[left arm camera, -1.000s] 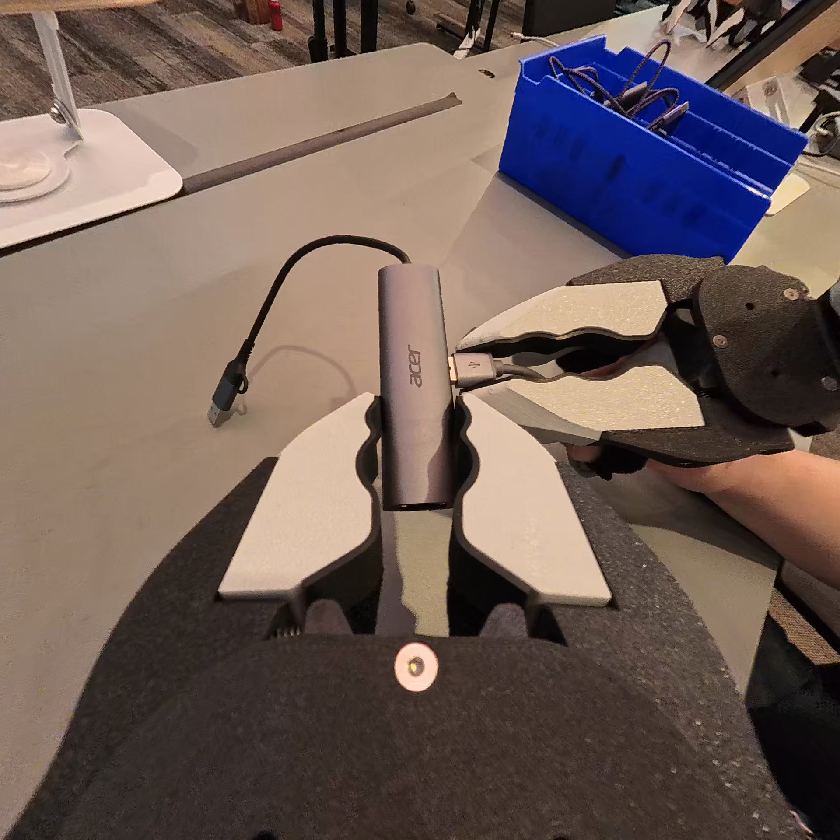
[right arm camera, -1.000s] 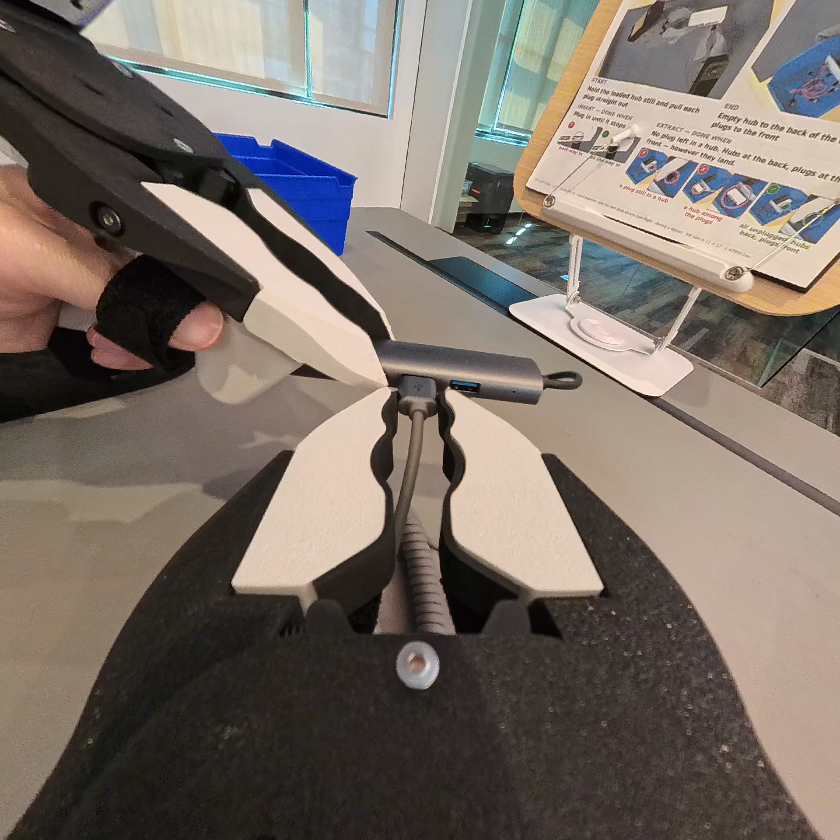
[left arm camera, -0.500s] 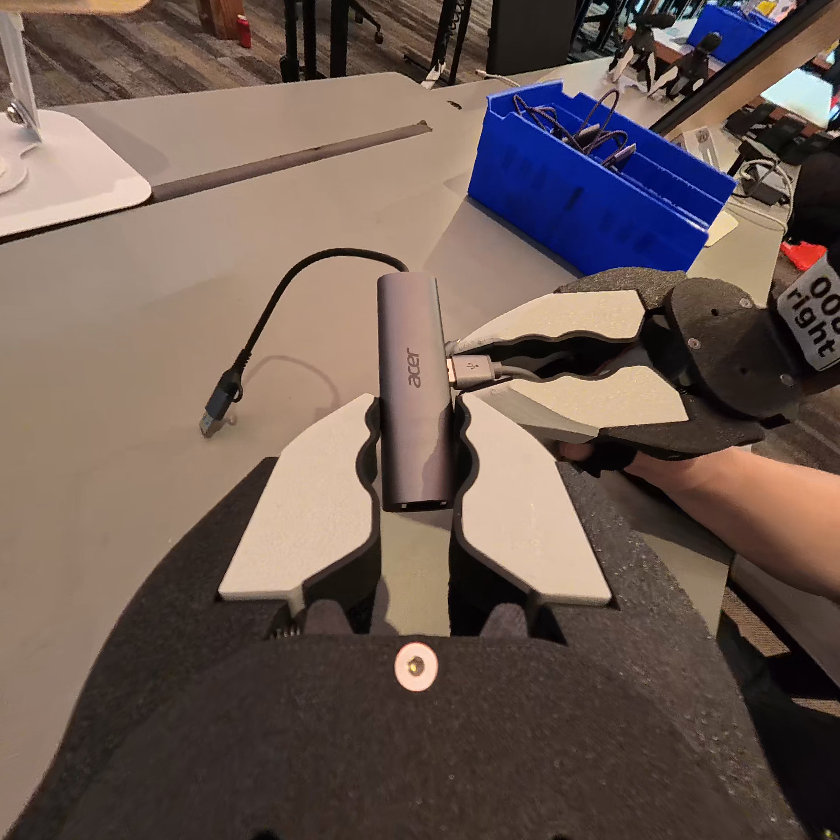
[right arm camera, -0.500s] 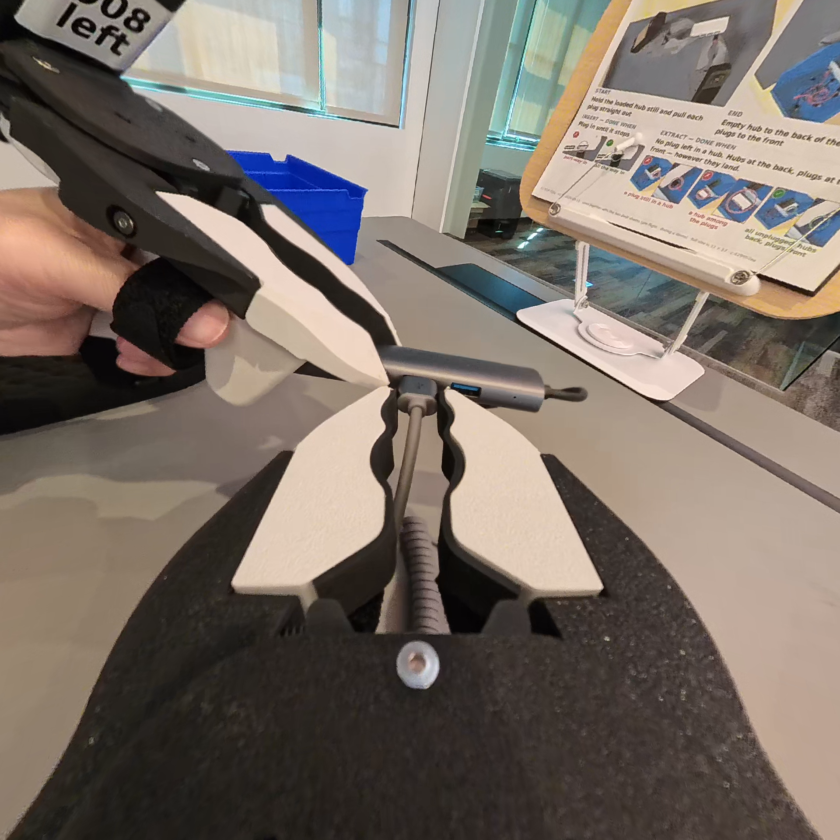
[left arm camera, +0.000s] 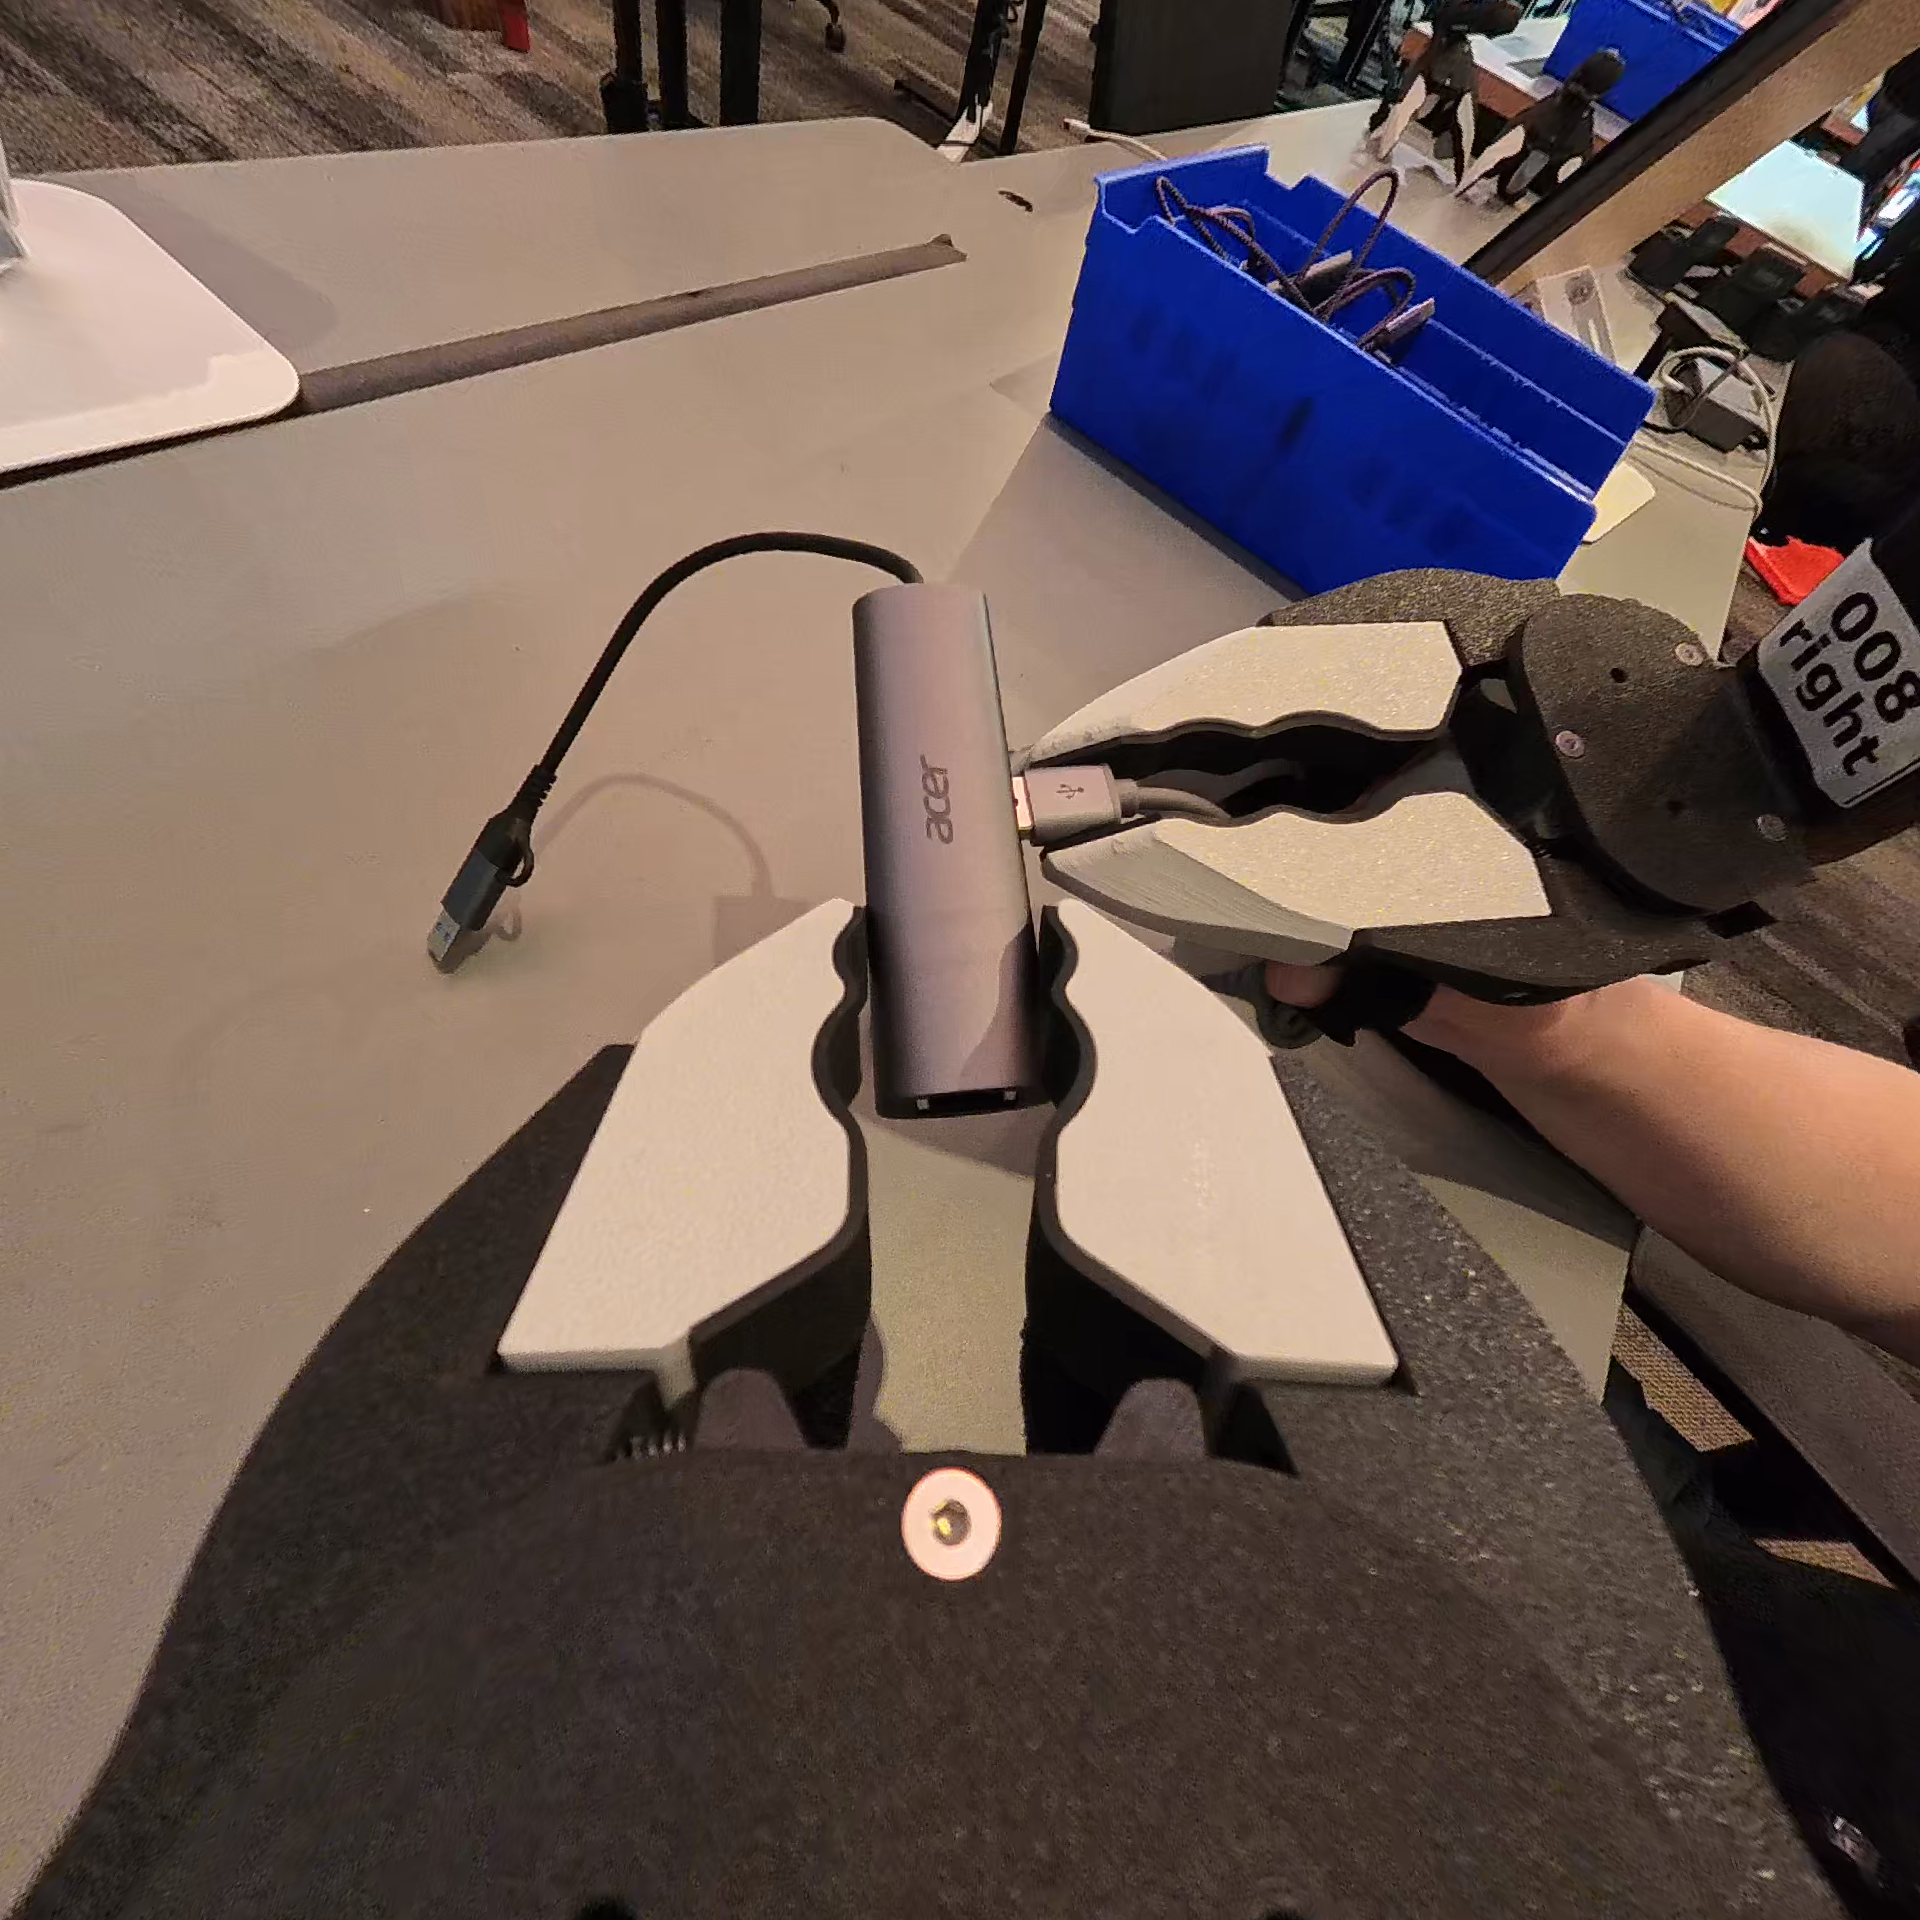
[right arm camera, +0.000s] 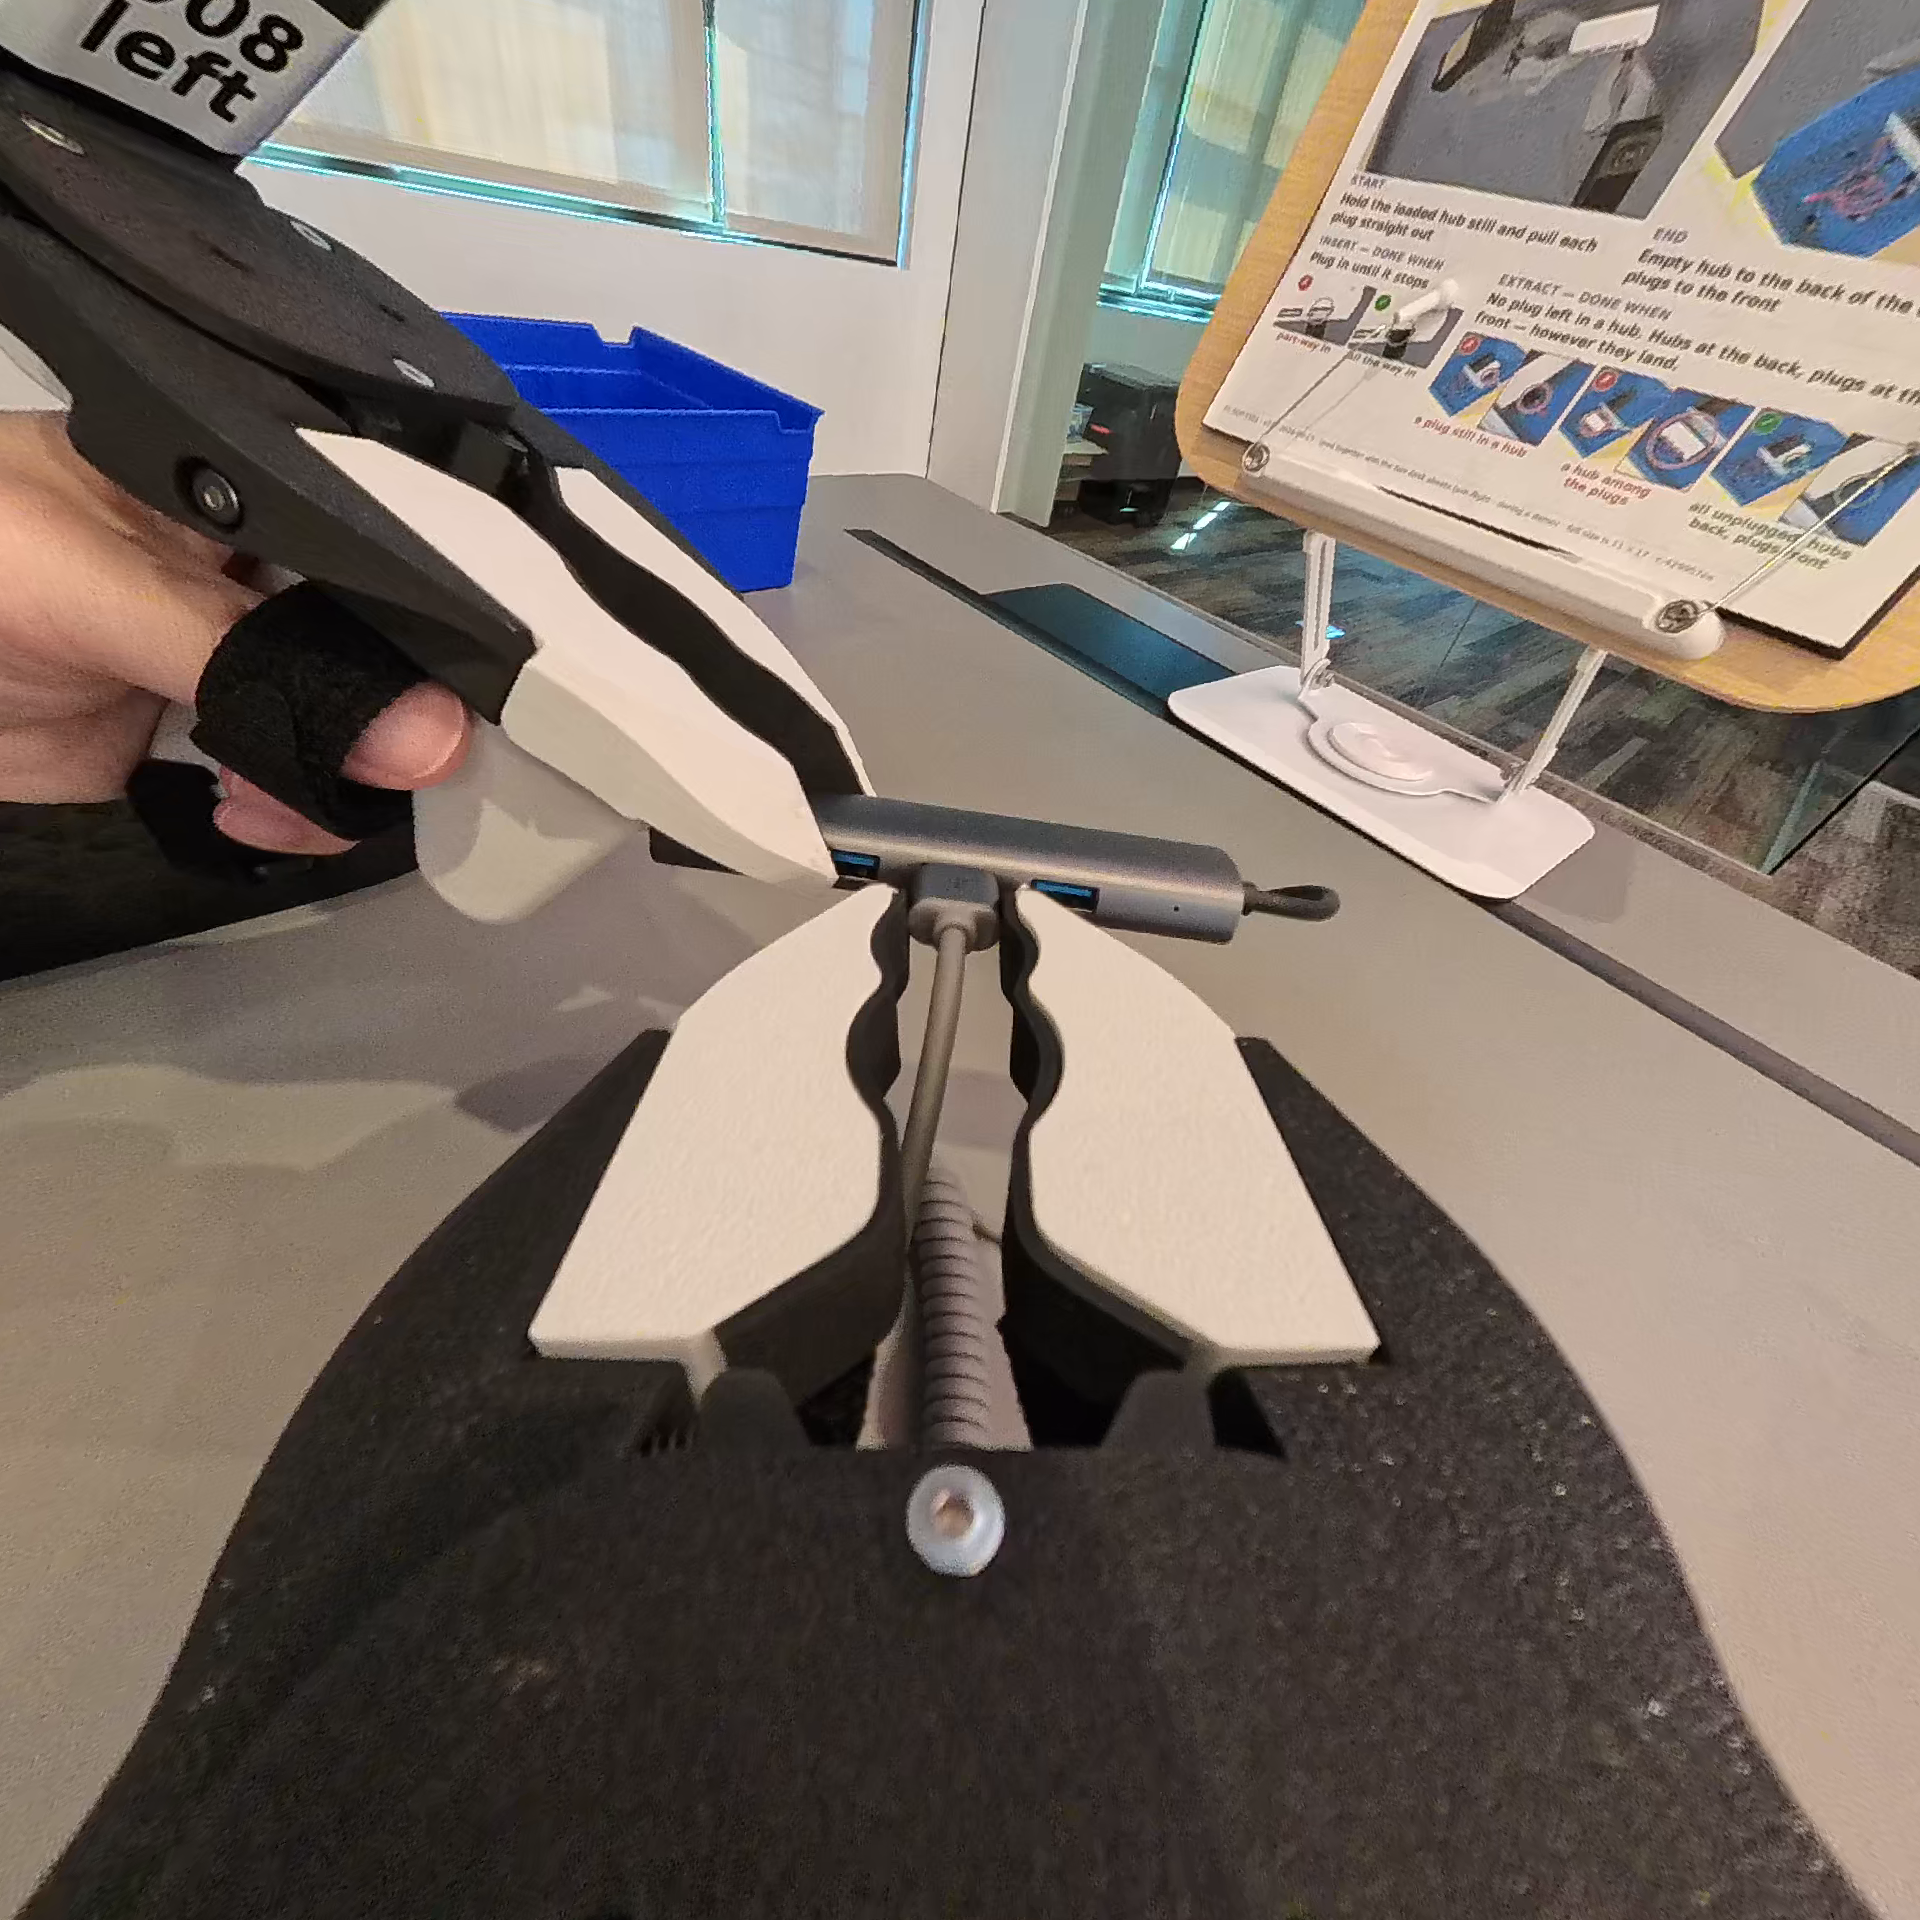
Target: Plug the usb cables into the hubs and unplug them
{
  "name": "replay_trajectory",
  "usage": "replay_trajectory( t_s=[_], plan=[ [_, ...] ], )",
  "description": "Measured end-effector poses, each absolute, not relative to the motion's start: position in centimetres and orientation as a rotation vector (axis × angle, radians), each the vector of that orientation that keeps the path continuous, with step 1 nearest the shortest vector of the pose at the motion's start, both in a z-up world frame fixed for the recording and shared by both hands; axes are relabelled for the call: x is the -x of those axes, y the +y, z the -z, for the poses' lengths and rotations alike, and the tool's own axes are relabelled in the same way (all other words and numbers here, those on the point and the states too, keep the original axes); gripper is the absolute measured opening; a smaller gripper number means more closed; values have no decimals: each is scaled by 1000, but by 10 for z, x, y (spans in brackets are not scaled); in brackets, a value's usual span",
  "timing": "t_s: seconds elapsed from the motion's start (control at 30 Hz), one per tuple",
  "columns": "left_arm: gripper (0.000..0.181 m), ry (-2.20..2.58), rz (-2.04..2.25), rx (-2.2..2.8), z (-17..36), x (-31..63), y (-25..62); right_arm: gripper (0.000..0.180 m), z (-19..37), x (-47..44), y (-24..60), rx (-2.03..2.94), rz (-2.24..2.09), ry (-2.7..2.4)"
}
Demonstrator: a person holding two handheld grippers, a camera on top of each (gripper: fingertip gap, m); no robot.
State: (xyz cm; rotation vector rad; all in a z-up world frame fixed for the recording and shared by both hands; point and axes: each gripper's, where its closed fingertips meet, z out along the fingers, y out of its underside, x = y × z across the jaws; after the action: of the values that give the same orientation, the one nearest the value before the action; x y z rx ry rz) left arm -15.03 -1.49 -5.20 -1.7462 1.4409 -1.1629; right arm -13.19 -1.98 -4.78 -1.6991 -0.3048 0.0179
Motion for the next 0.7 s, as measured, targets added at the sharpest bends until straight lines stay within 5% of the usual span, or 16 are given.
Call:
replay_trajectory(
  t_s=[0.7],
  plan=[
    [31, 1435, 1070, 1695, 53, 146, -19, 16, 47, 128, -23, 1709, -55, -295]
  ],
)
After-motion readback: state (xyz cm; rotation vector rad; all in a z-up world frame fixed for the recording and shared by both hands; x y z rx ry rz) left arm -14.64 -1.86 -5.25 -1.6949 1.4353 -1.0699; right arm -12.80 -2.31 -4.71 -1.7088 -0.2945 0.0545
